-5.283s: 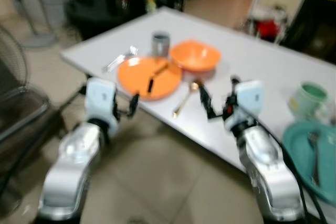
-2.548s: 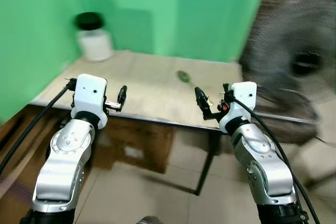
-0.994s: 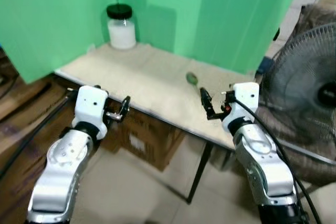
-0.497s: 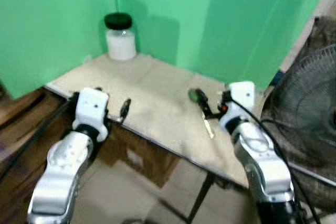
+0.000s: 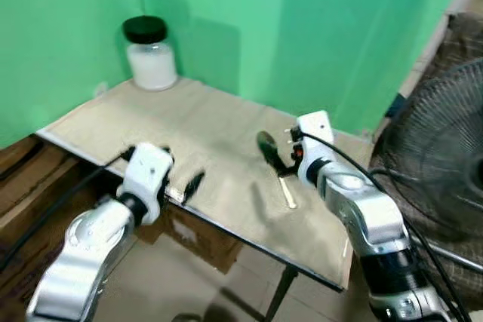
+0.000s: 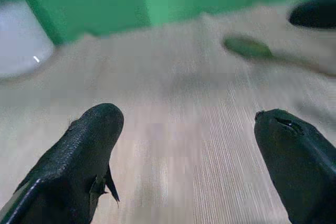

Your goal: Setting the table

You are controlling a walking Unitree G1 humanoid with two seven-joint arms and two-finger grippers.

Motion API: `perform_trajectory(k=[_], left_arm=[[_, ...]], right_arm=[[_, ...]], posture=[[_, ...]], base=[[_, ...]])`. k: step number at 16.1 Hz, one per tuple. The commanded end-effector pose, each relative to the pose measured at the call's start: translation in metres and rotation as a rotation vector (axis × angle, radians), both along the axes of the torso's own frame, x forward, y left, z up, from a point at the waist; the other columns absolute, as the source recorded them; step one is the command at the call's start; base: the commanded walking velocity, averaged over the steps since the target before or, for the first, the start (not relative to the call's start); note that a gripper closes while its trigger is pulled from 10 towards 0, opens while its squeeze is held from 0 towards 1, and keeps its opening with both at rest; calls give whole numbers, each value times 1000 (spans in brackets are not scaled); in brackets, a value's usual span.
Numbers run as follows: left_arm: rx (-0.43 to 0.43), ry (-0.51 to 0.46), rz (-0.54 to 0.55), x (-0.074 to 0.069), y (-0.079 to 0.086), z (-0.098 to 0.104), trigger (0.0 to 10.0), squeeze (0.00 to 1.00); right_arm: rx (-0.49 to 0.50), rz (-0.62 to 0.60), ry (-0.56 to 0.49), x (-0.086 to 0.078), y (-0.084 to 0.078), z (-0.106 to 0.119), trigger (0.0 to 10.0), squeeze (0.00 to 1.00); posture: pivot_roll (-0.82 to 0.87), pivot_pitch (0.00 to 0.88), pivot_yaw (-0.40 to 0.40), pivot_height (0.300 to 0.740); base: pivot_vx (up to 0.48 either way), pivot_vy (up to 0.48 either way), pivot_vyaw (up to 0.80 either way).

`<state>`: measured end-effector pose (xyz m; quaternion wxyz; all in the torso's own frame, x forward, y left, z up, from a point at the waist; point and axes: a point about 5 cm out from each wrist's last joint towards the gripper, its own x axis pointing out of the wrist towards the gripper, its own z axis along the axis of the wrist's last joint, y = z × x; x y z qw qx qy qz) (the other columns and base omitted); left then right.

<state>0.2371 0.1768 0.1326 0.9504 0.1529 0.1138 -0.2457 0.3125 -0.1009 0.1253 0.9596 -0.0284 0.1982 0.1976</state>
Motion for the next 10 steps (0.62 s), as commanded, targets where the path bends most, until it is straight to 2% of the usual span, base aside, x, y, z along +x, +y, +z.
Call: perform_trajectory(k=[1, 4, 5, 6, 7, 8, 10], left_arm=[[5, 57, -92, -5, -4, -4, 10000, 0], [27, 94, -145, -9, 1, -4, 10000, 0], [38, 114, -172, -11, 4, -3, 10000, 0], [39, 124, -187, -13, 5, -3, 10000, 0], [38, 133, -198, -14, 5, -3, 10000, 0], [37, 138, -203, -15, 5, -4, 10000, 0], [38, 148, -218, -15, 5, -4, 10000, 0]], right_arm=[[-13, 15, 64, 5, 2, -1, 10000, 0], [-34, 26, 117, 10, 9, -1, 10000, 0], [-54, 27, 167, 12, 14, -5, 10000, 0], [-62, 25, 185, 13, 16, -7, 8078, 0], [-68, 17, 195, 14, 17, -10, 4941, 0], [-70, 13, 198, 15, 17, -11, 4314, 0], [-85, 0, 209, 19, 17, -16, 1216, 0]], posture=[[195, 0, -36, 740], [196, 0, -37, 740], [198, 0, -37, 740], [198, 0, -37, 740], [197, 0, -36, 740], [197, 0, -36, 740], [194, 0, -33, 740]], base=[[0, 0, 0], [0, 0, 0], [0, 0, 0], [0, 0, 0], [0, 0, 0], [0, 0, 0], [0, 0, 0]])
